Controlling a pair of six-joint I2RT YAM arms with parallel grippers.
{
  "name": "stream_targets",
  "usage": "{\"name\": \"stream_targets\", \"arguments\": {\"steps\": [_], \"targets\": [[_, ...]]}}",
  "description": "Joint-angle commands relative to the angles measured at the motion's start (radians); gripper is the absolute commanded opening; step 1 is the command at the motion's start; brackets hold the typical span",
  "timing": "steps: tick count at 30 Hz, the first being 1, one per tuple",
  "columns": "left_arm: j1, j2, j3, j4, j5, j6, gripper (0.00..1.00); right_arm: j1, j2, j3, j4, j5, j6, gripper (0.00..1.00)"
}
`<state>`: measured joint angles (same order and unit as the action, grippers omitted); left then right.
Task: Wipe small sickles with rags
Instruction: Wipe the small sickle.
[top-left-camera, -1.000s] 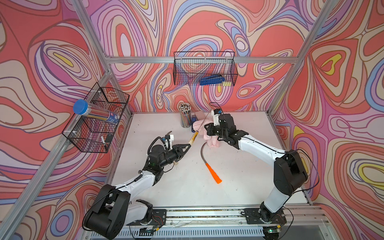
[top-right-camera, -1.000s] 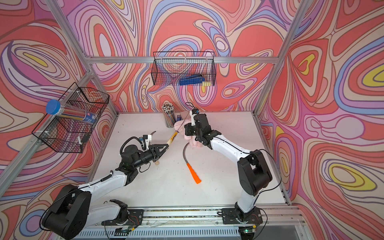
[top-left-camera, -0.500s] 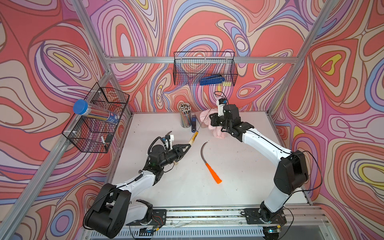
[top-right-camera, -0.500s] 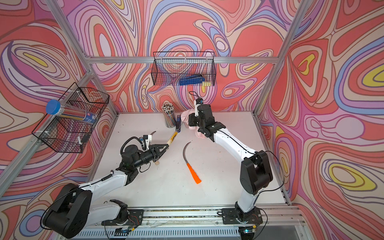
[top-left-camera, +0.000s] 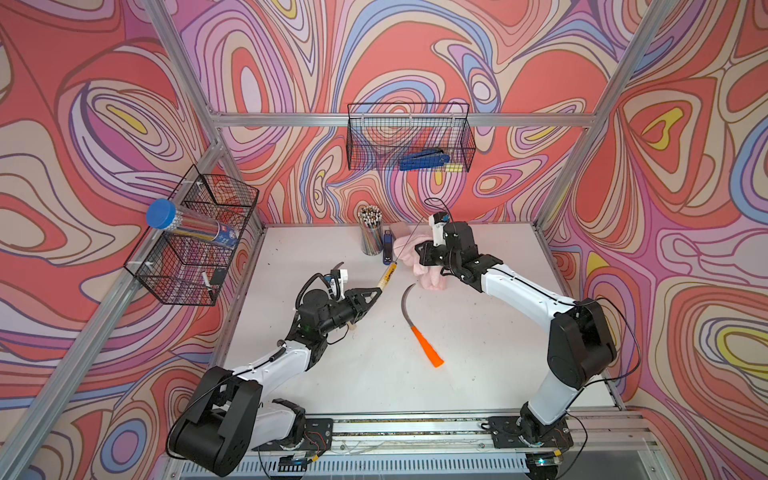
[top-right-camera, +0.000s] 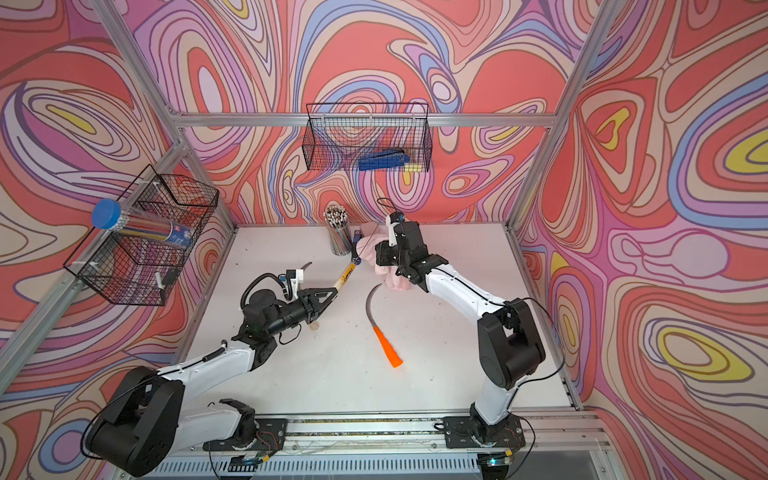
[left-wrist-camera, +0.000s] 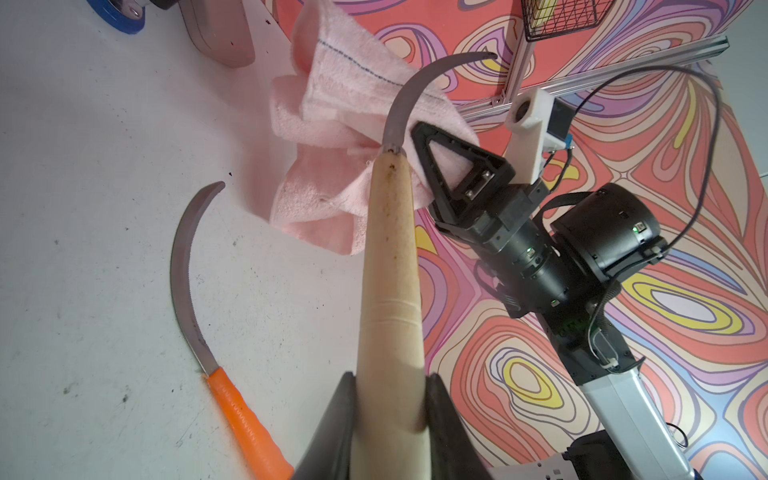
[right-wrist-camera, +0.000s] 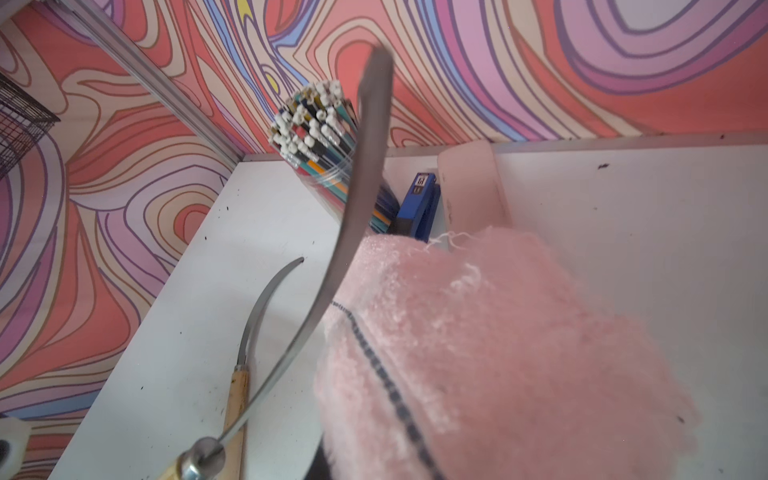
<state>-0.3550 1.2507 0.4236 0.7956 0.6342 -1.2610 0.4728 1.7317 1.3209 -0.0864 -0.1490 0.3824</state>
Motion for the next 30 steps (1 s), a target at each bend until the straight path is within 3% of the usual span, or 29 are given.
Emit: {"name": "stream_targets", "arguments": {"steps": [1,14,22,30], "targets": [[-0.005,-0.027,0.0,0.054,0.018,-0.008,0.0,0.018,-0.026,-0.049,0.091,-0.054,0.034,0.0],[-0.004,-0.045,0.012,-0.01,0.003,0.031,0.0,0.19,-0.036,-0.065,0.1,-0.027,0.026,0.0],[-0.004,-0.044,0.011,-0.019,0.0,0.036,0.0,0.183,0.016,0.011,0.017,0.124,0.013,0.0],[-0.005,-0.034,0.011,-0.008,0.004,0.026,0.0,0.099,0.066,0.126,-0.037,0.159,-0.012,0.0]]}}
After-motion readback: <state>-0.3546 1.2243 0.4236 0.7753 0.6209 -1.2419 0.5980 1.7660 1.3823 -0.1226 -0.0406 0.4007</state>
